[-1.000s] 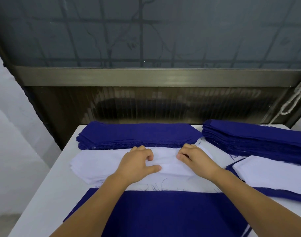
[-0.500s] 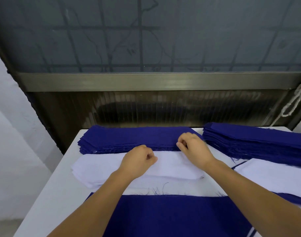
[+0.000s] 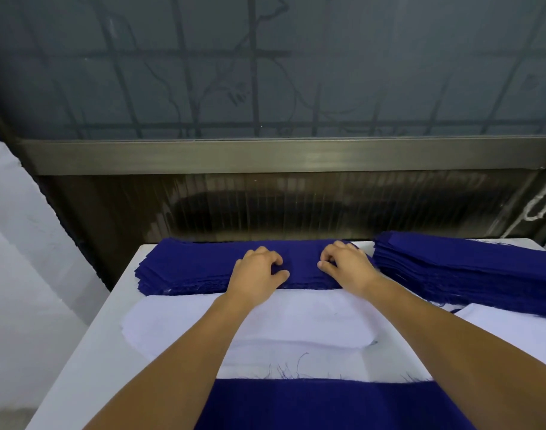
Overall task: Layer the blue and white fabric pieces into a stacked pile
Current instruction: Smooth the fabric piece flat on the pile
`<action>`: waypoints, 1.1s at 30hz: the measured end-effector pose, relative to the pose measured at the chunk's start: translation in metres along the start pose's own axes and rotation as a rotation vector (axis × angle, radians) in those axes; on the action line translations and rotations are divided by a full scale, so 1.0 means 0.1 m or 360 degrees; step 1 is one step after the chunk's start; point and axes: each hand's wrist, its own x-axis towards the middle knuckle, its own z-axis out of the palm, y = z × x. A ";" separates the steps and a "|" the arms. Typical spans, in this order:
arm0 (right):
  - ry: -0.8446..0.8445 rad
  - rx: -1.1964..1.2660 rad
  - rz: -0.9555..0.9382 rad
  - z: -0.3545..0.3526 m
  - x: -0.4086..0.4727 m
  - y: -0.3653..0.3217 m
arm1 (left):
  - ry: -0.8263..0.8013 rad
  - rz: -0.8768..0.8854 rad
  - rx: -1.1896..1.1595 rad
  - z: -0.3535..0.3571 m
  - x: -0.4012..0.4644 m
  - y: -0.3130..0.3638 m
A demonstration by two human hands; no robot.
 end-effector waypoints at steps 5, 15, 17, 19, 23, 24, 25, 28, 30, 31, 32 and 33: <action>-0.0134 0.0031 0.0041 -0.04 0.12 0.01 | -0.0010 -0.0064 -0.0082 0.01 0.10 -0.01; -0.0143 0.0106 0.0090 0.01 0.17 0.05 | 0.0229 -0.0126 0.0228 -0.13 0.16 -0.37; -0.0154 0.0167 0.0092 0.00 0.14 0.06 | 0.0233 -0.0194 0.0219 -0.24 0.12 -0.57; -0.0172 0.0121 0.0040 0.00 0.12 0.08 | 0.0240 -0.0273 0.0225 -0.36 0.07 -0.79; -0.0136 0.0122 0.0008 0.01 0.11 0.09 | 0.0228 -0.0409 0.0270 -0.56 -0.04 -1.11; -0.0114 0.0126 0.0005 0.00 0.11 0.08 | 0.0228 -0.0417 0.0291 -0.60 -0.07 -1.14; -0.0095 0.0106 -0.0002 -0.01 0.11 0.07 | 0.0234 -0.0406 0.0309 -0.63 -0.09 -1.17; -0.0015 0.0137 -0.0019 -0.10 0.00 0.01 | 0.0279 -0.0294 0.0348 -0.73 -0.23 -1.17; 0.0066 0.0133 -0.0055 -0.20 -0.18 -0.02 | 0.0267 -0.0176 0.0352 -0.80 -0.37 -1.13; 0.0095 0.0108 -0.0094 -0.25 -0.31 -0.03 | 0.0253 -0.0119 0.0339 -0.84 -0.47 -1.11; 0.0098 0.0097 -0.0131 -0.31 -0.46 -0.04 | 0.0230 -0.0073 0.0311 -0.88 -0.59 -1.08; 0.0059 0.0111 -0.0154 -0.38 -0.64 -0.04 | 0.0189 -0.0033 0.0270 -0.91 -0.73 -1.05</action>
